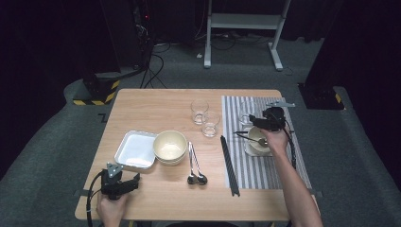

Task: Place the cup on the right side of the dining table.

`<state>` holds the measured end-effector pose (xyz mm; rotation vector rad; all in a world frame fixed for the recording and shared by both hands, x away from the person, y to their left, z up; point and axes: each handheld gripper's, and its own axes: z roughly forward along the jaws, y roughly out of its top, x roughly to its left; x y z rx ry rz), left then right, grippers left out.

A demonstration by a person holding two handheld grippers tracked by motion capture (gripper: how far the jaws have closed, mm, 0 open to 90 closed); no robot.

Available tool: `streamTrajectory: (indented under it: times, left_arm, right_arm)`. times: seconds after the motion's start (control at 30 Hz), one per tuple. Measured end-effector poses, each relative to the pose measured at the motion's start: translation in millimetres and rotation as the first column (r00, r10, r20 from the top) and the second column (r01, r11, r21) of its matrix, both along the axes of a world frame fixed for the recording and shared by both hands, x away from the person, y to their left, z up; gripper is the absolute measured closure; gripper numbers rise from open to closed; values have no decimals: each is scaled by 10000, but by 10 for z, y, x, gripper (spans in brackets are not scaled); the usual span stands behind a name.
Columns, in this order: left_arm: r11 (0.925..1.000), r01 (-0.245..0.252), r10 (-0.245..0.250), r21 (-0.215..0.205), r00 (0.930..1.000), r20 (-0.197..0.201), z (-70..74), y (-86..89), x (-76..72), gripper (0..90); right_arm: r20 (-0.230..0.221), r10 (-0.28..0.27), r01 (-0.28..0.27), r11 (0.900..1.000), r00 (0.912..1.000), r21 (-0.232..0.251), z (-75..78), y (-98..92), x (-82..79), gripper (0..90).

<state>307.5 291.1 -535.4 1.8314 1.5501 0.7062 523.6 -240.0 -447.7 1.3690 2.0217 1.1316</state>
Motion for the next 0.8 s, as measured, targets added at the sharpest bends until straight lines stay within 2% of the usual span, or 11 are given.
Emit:
streamTrajectory:
  times: [0.1,0.17,0.33,0.43,0.6,0.67,0.8]
  left_arm:
    - [10000,-5,5,-4,10000,-1,0,0,1,163]
    - [10000,-7,7,-4,10000,-2,0,0,1,163]
    - [10000,10,-10,16,10000,-23,2,3,4,162]
    - [10000,15,-14,12,10000,-23,2,4,5,162]
    - [10000,-12,12,-42,10000,-3,1,4,4,162]
    - [10000,-13,12,-70,10000,-6,2,7,4,163]
    - [10000,1,-1,-12,10000,-10,2,3,5,163]
  right_arm:
    - [168,118,-119,9999,9998,2,9,-11,-81,330]
    - [98,235,-235,9997,9997,64,4,-19,-117,338]
    - [334,212,-219,9995,9992,217,10,-32,-221,369]
    - [412,319,-324,9994,9986,122,18,-31,-291,386]
    - [616,311,-332,9989,9976,342,18,-67,-402,426]
    - [843,267,-284,9994,9961,196,13,-74,-446,441]
    - [941,328,-334,9994,9950,47,16,-76,-525,461]
